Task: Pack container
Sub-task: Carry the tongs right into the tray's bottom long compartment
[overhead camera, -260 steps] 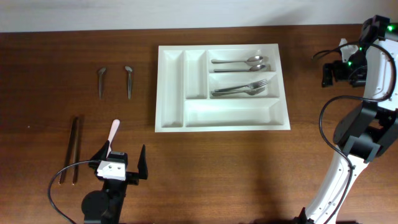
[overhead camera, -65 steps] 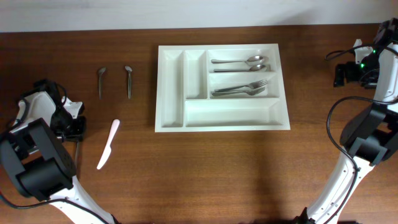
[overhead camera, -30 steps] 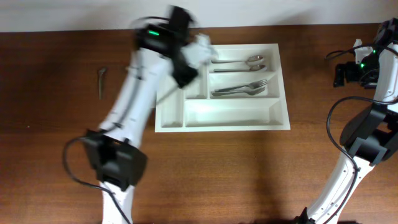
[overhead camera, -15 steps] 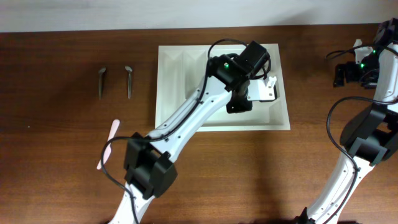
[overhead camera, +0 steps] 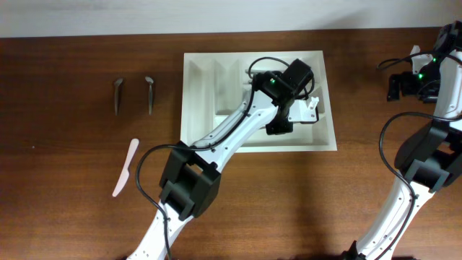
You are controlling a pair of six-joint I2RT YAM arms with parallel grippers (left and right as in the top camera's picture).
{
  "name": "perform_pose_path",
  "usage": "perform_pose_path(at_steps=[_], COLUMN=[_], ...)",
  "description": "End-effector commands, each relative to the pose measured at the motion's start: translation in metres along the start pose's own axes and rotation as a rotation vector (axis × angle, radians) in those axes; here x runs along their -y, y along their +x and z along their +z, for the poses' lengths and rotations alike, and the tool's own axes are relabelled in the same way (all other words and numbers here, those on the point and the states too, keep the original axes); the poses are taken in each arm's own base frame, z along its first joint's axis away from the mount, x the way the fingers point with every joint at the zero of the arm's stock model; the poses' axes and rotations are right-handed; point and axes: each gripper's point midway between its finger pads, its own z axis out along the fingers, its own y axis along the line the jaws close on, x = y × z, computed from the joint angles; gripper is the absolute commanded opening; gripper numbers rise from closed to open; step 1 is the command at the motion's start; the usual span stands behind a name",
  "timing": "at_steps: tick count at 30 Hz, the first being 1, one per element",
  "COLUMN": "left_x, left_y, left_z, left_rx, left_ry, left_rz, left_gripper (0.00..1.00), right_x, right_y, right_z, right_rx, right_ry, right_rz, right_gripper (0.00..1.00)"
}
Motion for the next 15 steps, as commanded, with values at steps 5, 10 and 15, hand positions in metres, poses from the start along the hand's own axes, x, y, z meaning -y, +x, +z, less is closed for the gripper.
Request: perform_pose_path(at_steps=[5,10,15], left_x=[0.004,0.007,0.008], left_y=[0.002,0.006,0.007], left_z=[0.022,0.033,0.038], left_rx=[-0.010,-0.027,-0.034], left_ry=[0.037,0.054,0.060], left_rz=[0.004,-0.001,-0.004], left_gripper=[0.24,0.27,0.40], right_x=[-0.001,-0.001,-0.001], right_y=[-0.001,-0.001,-0.001], right_z=[-0.009,-0.009,-0.009], right_rx=[0.014,0.014,0.014], right_ry=[0.010,0.010,0.010], right_rz=[-0.013,-0.013,-0.013], right_gripper=[0.99,0.99,0.99])
